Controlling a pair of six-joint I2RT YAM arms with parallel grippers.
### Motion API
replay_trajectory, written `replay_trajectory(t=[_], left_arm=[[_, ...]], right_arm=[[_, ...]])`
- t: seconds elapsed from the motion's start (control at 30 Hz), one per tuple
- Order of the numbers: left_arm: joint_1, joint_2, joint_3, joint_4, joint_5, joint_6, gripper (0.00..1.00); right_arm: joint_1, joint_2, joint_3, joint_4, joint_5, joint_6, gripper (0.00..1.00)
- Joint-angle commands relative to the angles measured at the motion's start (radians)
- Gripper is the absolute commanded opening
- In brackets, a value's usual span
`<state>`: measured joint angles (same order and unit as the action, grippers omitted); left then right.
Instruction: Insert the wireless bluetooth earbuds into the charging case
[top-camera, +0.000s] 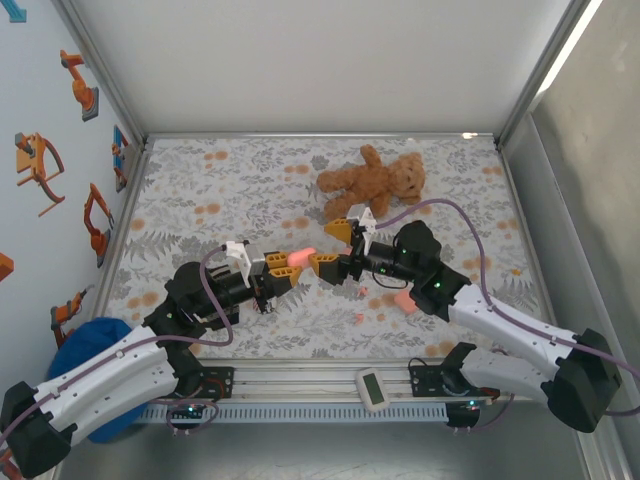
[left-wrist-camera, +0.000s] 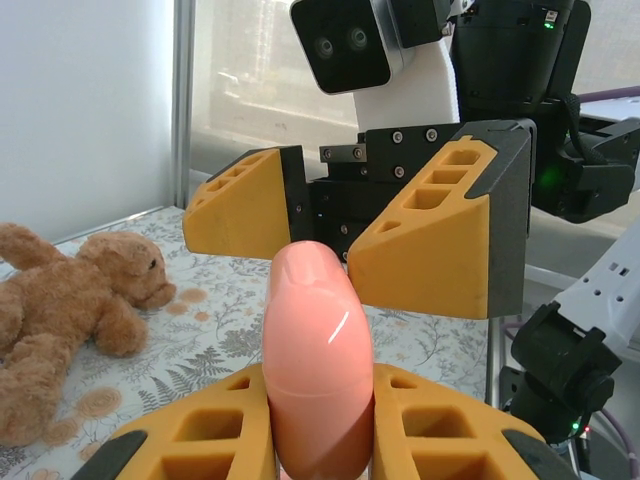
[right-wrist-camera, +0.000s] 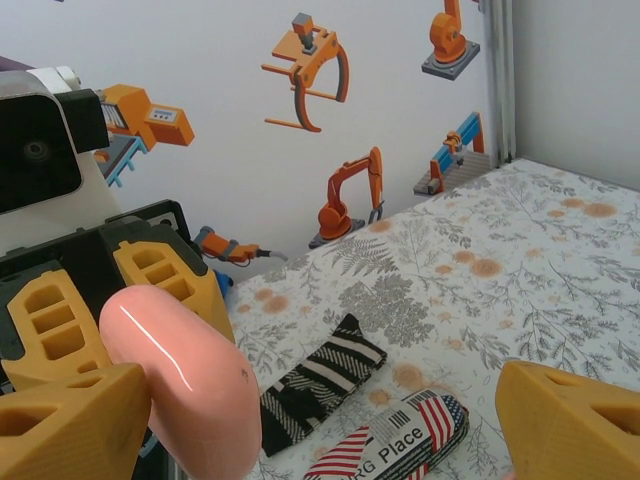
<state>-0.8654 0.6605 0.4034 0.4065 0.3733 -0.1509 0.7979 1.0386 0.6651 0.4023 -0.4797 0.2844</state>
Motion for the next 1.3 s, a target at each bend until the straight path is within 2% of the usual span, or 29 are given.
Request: replay_trajectory(t=[0.0, 0.43, 0.83, 1.1, 1.27], left_arm=[[-0.006, -0.009, 0.005, 0.012, 0.015, 0.019, 0.09], [-0.006, -0.028, 0.005, 0.004, 0.01, 0.02, 0.09], [-0.006, -0.064, -0.007, -0.037, -0.006, 0.015, 0.09], [-0.006, -0.068, -0.02, -0.045, -0.013, 0.01, 0.09], [-0.007, -0.067, -0.02, -0.051, -0.01, 0.003, 0.09]], right_arm=[[-0.004, 0.011, 0.054, -0.002, 0.035, -0.016, 0.88], [-0.006, 0.044, 0.119, -0.067, 0.066, -0.03, 0.88], [-0.01, 0.022, 0.26, -0.223, 0.055, -0.087, 0.88], [-0.009, -0.084, 0.22, -0.32, 0.153, -0.091, 0.86], [-0.012, -0.119, 0.212, -0.44, 0.207, -0.074, 0.84]])
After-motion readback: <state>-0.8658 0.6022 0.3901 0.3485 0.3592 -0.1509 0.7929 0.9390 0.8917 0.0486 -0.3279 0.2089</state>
